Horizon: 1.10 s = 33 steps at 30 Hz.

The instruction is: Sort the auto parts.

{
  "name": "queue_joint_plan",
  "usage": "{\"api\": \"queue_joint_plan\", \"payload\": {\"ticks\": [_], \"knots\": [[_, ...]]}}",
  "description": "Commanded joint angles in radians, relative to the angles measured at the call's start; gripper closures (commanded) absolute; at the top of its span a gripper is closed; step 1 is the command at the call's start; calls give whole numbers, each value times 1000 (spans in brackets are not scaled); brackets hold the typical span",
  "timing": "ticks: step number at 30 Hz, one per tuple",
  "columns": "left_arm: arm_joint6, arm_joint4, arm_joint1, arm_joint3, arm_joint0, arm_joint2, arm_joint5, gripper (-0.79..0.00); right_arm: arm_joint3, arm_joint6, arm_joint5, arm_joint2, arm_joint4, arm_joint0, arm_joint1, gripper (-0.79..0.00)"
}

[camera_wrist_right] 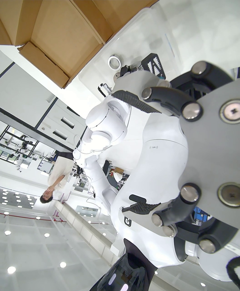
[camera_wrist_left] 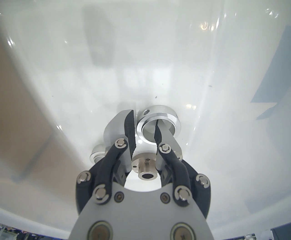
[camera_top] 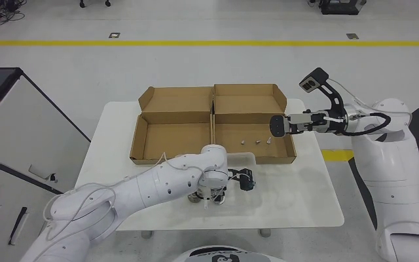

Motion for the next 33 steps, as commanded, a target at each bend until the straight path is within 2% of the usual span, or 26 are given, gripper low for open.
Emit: {"api": "queue_joint_plan", "payload": {"ticks": [1, 9, 19, 31, 33], "knots": [[-2, 3, -1, -4, -7, 0, 2, 0, 0, 0, 0, 0, 0, 0, 0, -785], [-14, -52, 24, -60, -43, -33, 14, 0, 0, 0, 0, 0, 0, 0, 0, -785], [-78, -106, 98, -282, -105, -101, 78, 0, 0, 0, 0, 0, 0, 0, 0, -785], [-78, -106, 98, -282, -105, -101, 78, 0, 0, 0, 0, 0, 0, 0, 0, -785], [-18, -103, 106, -275, -92, -131, 95, 0, 0, 0, 0, 0, 0, 0, 0, -785]]}}
